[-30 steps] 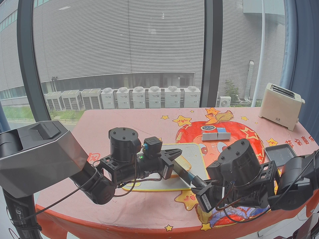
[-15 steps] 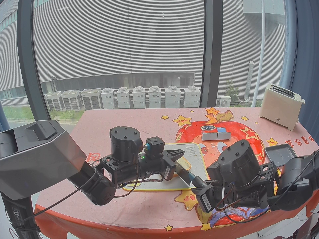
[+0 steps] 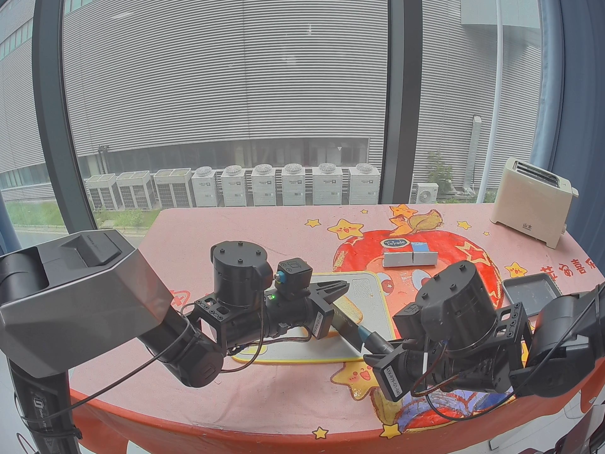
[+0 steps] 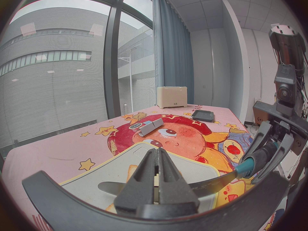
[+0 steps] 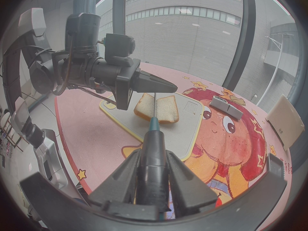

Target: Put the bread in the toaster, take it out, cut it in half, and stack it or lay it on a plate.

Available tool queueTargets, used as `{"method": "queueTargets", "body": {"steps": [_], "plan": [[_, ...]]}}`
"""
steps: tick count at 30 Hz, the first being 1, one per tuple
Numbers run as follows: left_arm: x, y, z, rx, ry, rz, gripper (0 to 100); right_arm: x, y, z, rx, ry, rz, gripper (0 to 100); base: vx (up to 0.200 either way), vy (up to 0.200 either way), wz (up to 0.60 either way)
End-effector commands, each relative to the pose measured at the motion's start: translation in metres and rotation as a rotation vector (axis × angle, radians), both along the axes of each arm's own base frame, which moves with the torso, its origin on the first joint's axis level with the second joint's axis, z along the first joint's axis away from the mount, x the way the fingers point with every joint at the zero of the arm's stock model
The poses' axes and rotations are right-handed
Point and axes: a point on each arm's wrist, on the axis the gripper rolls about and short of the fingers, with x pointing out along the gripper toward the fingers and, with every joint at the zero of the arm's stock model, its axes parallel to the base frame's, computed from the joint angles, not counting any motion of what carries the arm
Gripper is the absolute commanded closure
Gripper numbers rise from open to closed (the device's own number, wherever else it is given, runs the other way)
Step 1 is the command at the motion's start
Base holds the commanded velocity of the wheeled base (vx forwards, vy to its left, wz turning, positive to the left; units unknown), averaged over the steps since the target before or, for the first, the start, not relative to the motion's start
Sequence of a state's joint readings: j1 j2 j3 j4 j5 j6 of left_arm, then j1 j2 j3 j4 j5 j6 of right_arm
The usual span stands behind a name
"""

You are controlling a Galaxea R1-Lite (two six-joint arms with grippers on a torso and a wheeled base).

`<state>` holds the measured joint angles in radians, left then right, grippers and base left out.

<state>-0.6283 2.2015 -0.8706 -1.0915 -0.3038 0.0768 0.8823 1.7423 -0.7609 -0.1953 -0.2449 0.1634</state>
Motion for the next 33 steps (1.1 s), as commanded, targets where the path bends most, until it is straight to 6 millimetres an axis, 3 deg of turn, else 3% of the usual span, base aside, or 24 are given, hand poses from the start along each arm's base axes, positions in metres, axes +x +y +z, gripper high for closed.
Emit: {"method": "queueTargets", "body": {"steps": [1, 13, 33], "plan": [[0.006, -0.001, 0.007, -0.02, -0.02, 0.008, 100, 0.0, 0.0, 0.0, 0.002, -0.001, 0.001, 100, 0.0, 0.0, 0.0], [0.013, 0.02, 0.036, -0.119, -0.054, 0.071, 100, 0.0, 0.0, 0.002, 0.021, 0.004, -0.013, 100, 0.0, 0.0, 0.0], [0.008, 0.028, -0.013, -0.062, 0.019, 0.079, 100, -0.001, 0.001, 0.001, 0.018, 0.007, -0.011, 100, 0.0, 0.0, 0.0]]}}
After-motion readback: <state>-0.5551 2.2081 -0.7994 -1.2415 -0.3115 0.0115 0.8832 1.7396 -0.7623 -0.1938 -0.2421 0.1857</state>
